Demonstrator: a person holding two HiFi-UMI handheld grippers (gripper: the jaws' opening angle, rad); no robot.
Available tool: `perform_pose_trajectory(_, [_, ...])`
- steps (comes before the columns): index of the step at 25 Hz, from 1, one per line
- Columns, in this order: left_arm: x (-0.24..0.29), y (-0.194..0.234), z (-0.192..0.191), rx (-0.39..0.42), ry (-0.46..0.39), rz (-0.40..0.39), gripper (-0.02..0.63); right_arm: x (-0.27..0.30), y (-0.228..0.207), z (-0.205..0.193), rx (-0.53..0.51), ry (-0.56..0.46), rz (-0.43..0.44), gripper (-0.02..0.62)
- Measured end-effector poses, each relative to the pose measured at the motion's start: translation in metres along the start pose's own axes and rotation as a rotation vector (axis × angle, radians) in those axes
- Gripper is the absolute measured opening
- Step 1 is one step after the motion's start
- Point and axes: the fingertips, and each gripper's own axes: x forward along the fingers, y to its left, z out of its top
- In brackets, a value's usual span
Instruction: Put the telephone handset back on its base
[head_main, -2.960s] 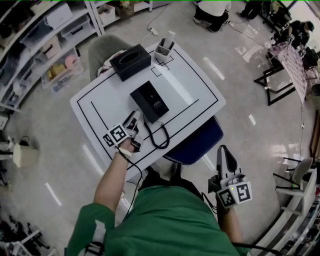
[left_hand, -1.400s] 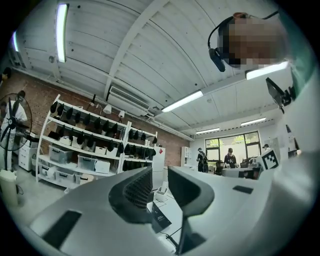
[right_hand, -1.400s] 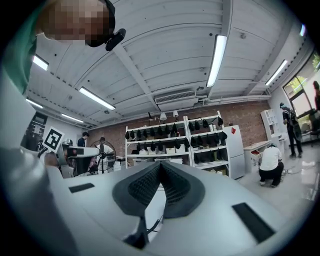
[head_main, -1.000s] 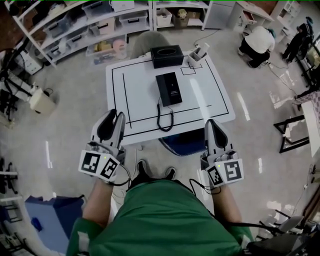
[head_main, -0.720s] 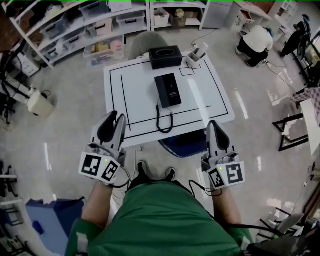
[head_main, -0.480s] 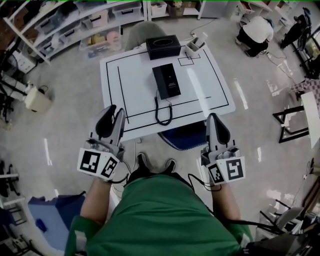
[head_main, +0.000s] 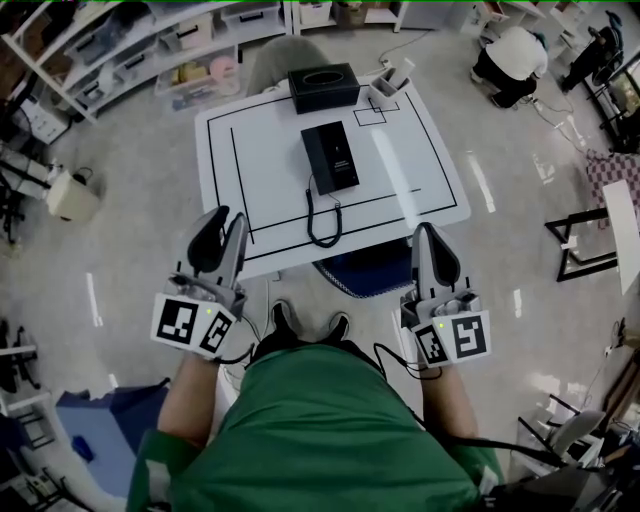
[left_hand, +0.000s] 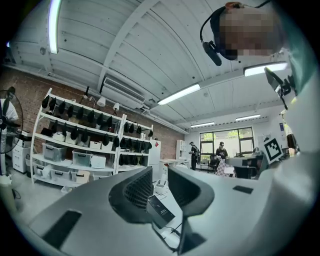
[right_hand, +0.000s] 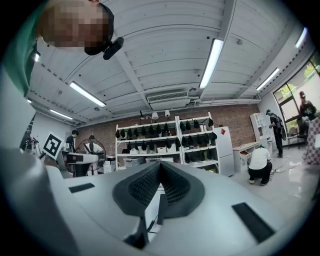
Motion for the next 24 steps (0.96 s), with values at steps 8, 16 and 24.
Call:
perform_pose_trajectory(8, [0.004, -0.008, -0.001, 0.007, 0.001, 0.009, 0.107, -0.003, -0.007, -0.001, 0.009, 0.001, 0.012, 0.023])
perform_pose_trajectory(16, [0.008, -0.026, -0.005, 0.003, -0.005, 0.029, 0.107, -0.010, -0.016, -0.003, 0.004, 0.006, 0.052, 0.021])
perform_pose_trajectory(24, [0.014, -0.046, -0.002, 0.006, -0.024, 0.056, 0.107, -0.018, -0.032, 0.001, -0.004, 0.000, 0.093, 0.021])
